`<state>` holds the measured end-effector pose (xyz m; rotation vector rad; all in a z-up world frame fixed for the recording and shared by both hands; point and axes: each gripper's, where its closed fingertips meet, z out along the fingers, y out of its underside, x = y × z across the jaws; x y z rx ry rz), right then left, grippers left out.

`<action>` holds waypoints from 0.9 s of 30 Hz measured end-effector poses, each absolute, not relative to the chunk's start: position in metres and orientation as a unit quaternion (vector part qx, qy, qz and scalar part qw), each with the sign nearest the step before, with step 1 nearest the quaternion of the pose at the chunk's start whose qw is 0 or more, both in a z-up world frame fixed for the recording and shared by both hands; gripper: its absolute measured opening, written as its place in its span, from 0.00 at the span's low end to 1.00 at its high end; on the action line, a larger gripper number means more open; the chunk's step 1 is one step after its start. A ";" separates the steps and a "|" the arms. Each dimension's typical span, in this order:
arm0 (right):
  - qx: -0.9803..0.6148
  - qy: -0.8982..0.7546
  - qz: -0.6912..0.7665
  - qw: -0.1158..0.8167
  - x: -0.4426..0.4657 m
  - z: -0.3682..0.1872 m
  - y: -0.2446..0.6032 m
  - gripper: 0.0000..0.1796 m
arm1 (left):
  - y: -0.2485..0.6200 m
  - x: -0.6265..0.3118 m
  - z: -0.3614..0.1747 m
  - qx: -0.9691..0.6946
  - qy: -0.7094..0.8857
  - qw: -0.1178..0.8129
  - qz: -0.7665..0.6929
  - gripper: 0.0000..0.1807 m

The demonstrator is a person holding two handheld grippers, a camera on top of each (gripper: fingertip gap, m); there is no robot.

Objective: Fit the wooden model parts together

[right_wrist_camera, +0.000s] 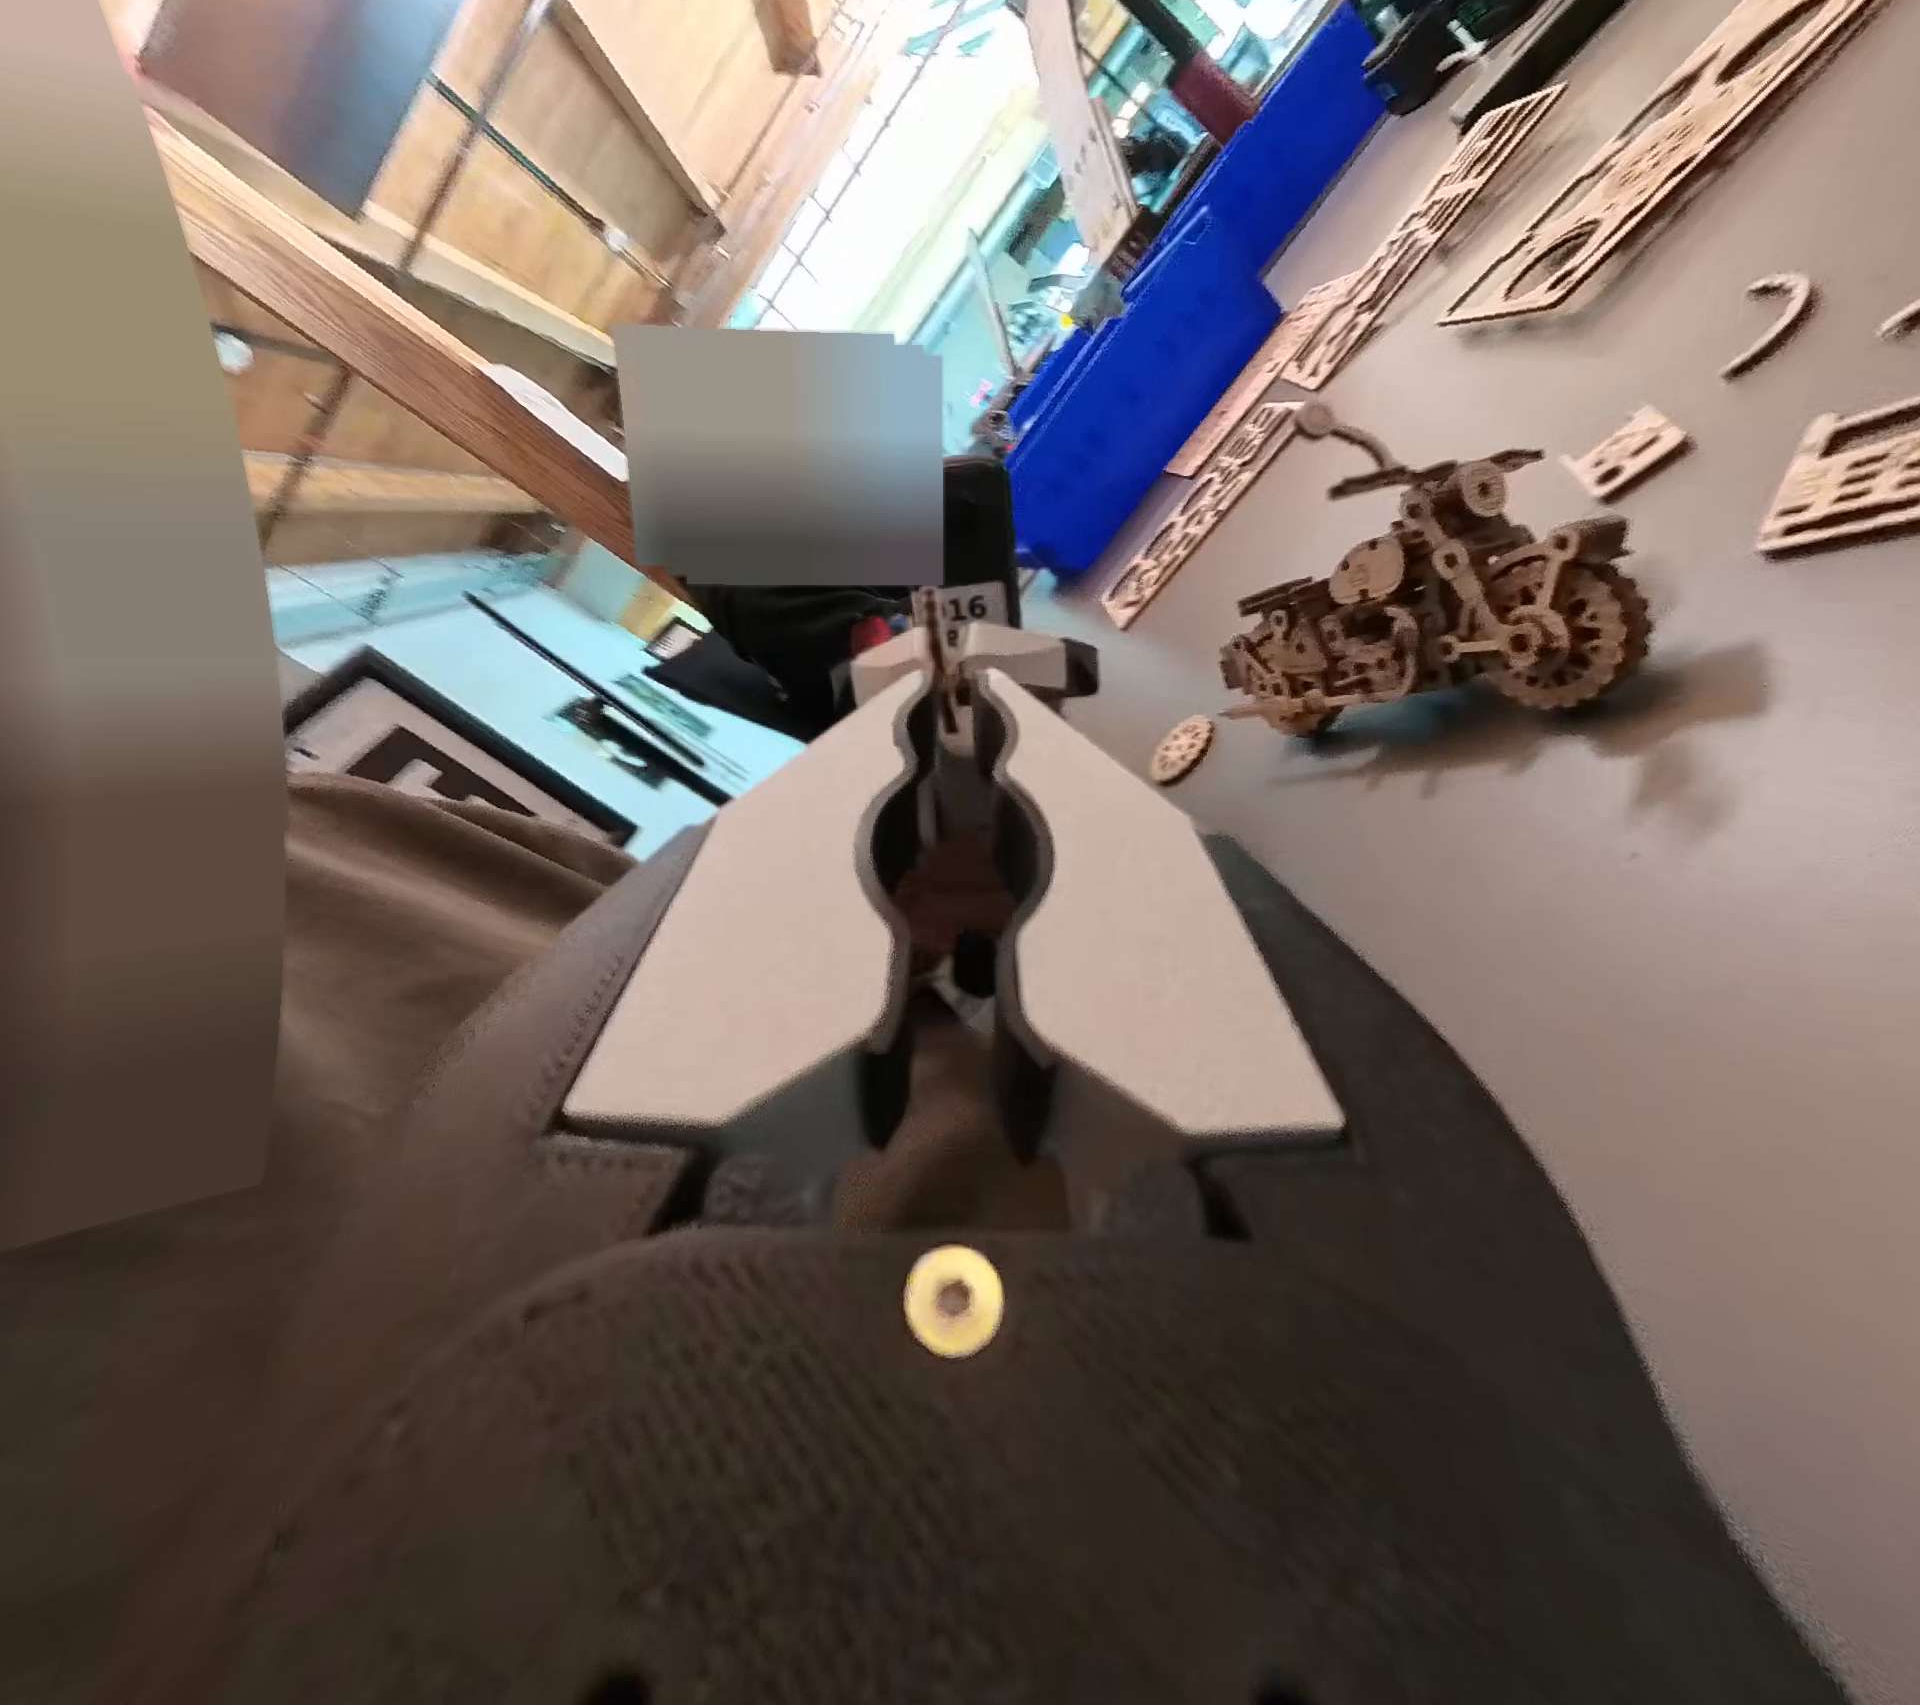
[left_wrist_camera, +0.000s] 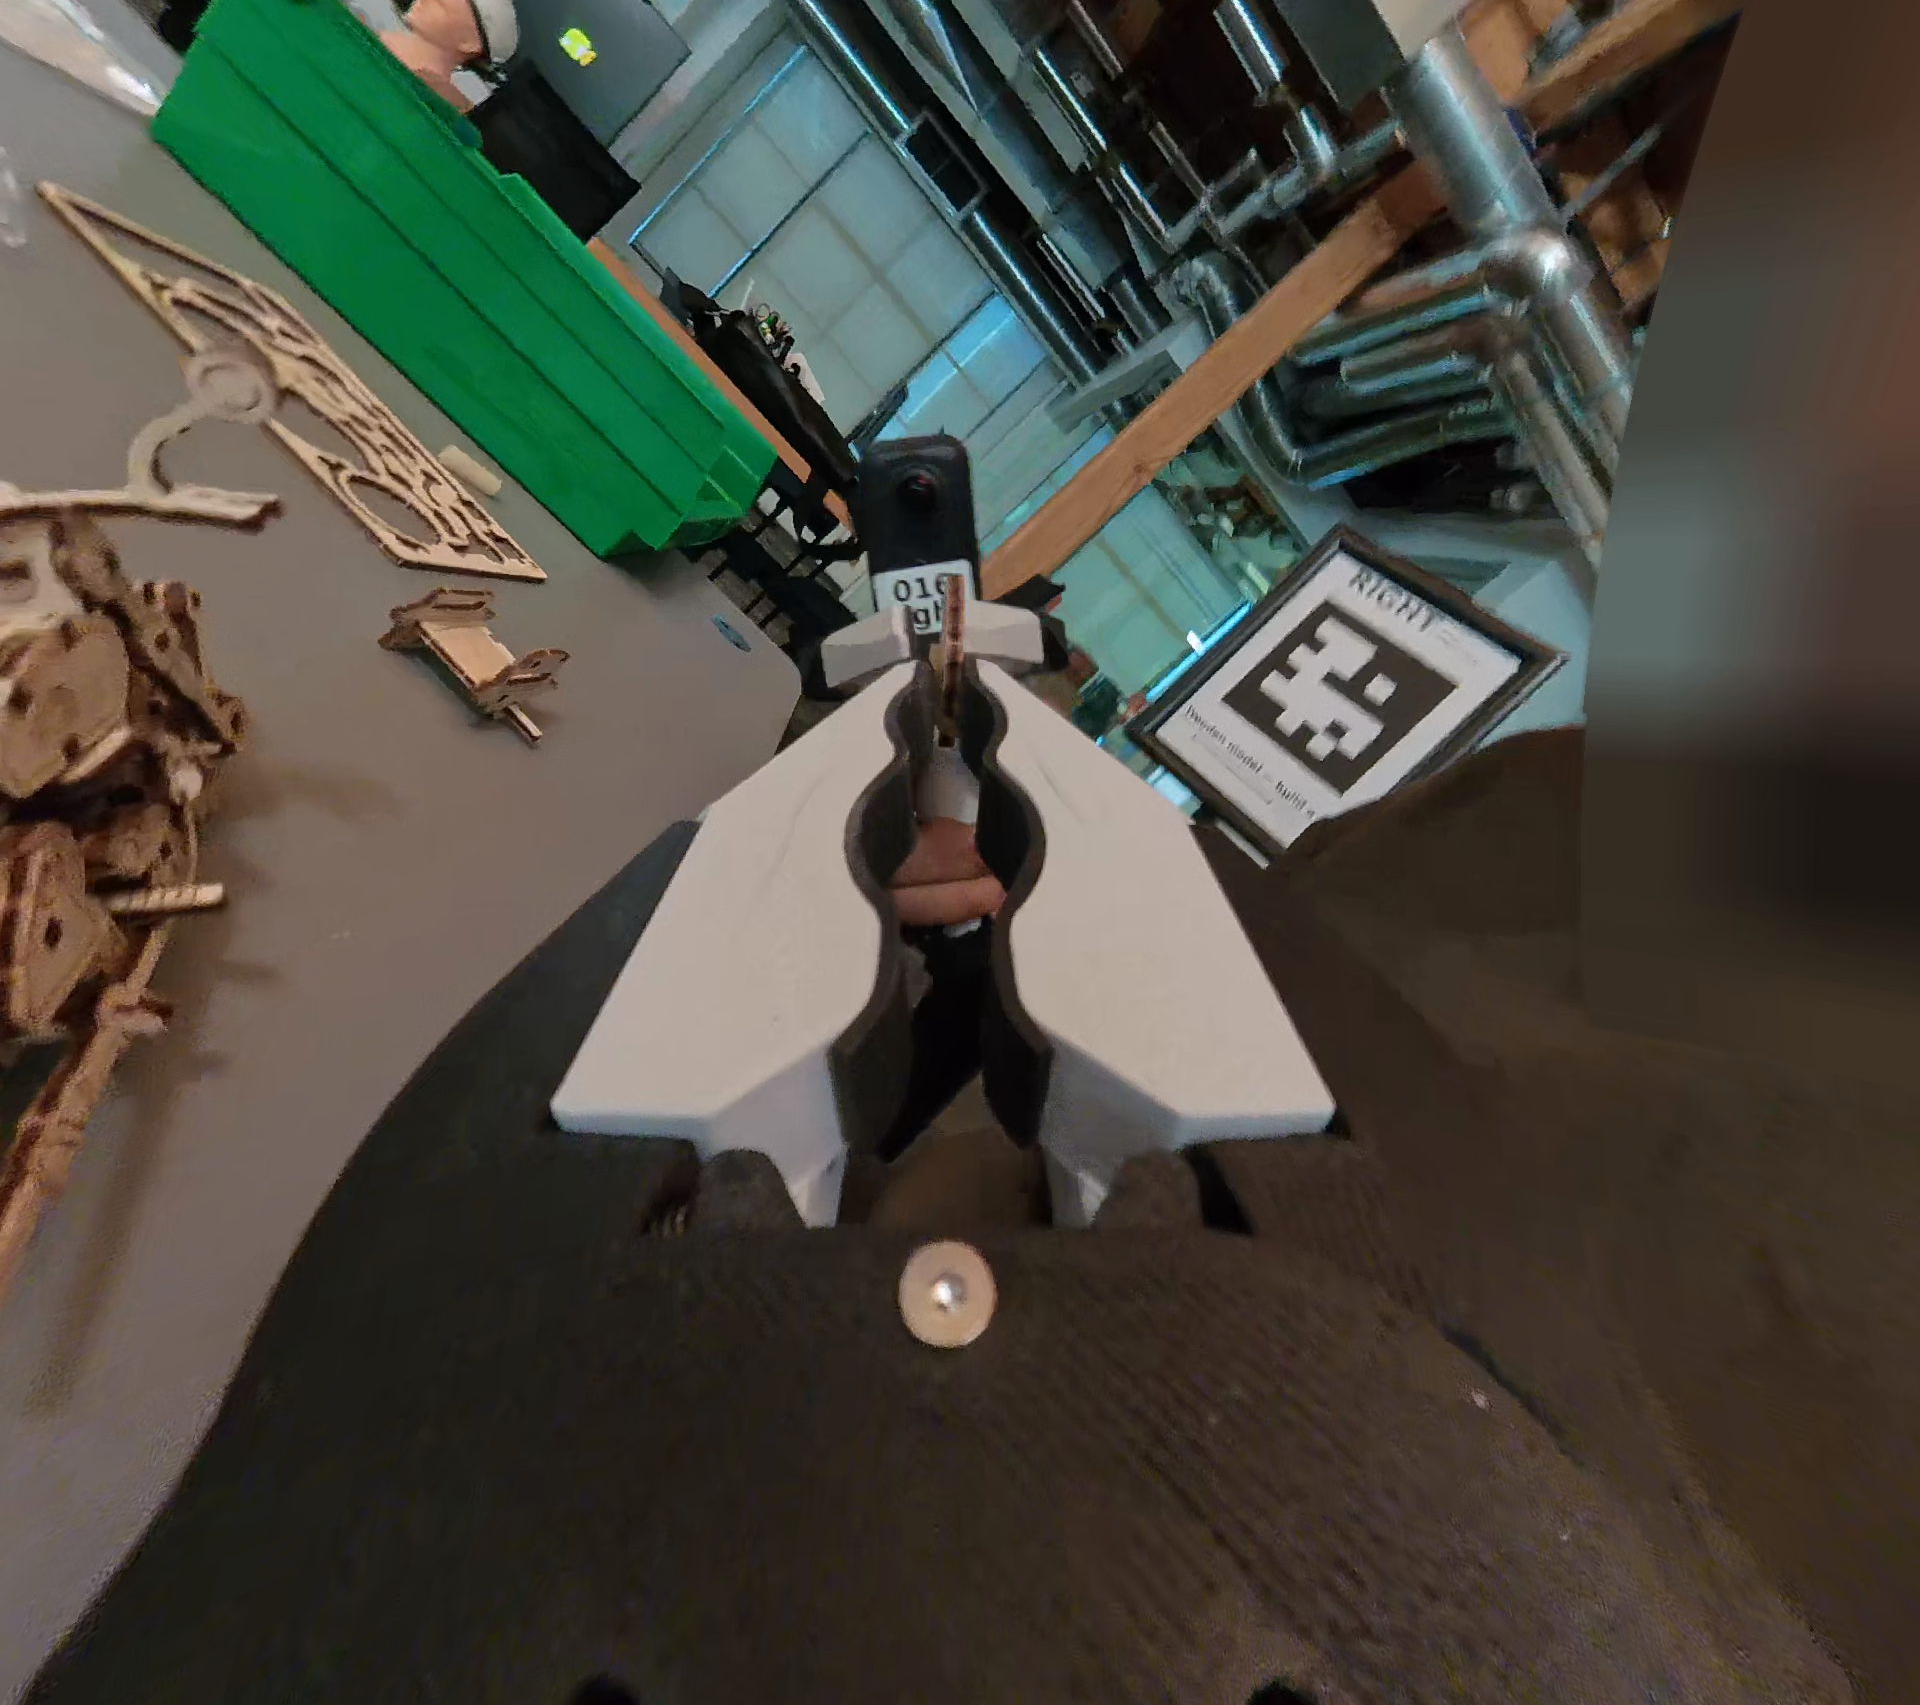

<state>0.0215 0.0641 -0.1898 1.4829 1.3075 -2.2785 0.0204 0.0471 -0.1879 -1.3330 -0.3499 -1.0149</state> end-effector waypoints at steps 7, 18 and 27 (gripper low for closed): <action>0.477 0.430 -0.750 0.159 0.031 -0.193 0.056 0.06 | 0.034 0.042 -0.192 -0.690 0.055 0.667 -0.277 0.02; 0.446 0.527 -0.707 0.151 0.043 -0.207 0.027 0.03 | 0.030 0.054 -0.215 -0.721 0.021 0.560 -0.408 0.01; 0.448 0.489 -0.746 0.060 0.029 -0.190 0.041 0.01 | 0.041 0.026 -0.205 -0.650 -0.109 0.588 -0.470 0.22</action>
